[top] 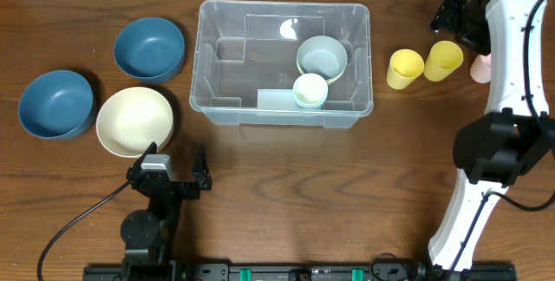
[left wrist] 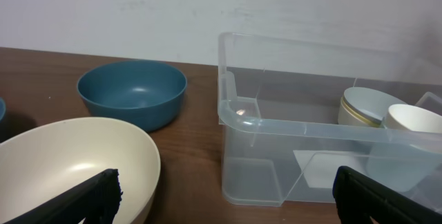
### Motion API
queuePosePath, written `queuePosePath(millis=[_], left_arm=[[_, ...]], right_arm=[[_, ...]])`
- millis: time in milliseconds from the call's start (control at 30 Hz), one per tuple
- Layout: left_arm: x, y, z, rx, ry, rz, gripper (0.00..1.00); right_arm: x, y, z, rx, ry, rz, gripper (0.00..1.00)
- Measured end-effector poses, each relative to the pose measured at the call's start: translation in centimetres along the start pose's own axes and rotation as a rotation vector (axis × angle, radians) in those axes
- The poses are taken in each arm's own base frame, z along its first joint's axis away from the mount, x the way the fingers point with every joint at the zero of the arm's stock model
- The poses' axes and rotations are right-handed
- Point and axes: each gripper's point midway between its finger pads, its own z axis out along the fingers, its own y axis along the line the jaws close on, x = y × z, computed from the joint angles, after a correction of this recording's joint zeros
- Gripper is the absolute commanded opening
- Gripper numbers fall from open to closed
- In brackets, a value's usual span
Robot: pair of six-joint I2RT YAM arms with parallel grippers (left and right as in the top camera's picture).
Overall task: Pack container
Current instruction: 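Release the cream cup and move the right gripper to a yellow cup, then grasp the yellow cup rim with the right gripper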
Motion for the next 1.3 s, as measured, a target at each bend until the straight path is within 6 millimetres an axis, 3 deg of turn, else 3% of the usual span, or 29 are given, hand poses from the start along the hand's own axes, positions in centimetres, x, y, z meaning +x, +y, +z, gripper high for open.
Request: queuePosePath(millis=[300,467,767,900,1133,1300], left_arm=[[0.0,0.0,0.0,0.000,0.000,0.000,0.98],[0.0,0.0,0.0,0.000,0.000,0.000,0.98],[0.0,0.0,0.0,0.000,0.000,0.000,0.98],[0.0,0.0,0.0,0.000,0.000,0.000,0.98],[0.0,0.0,0.0,0.000,0.000,0.000,0.98],[0.0,0.0,0.0,0.000,0.000,0.000,0.98]], right_arm=[[0.1,-2.3,5.3,0.030,0.036,0.089,0.73],[0.6,-3.3,7.7,0.041,0.049,0.117,0.64],[2.3,-4.1,11.4,0.057,0.081,0.128,0.18],[3.0,-4.2,11.8,0.062,0.101,0.129,0.01],[4.1,-5.1,11.2,0.090,0.153,0.139,0.01],[4.3,-6.2,9.3,0.113,0.193,0.147,0.01]])
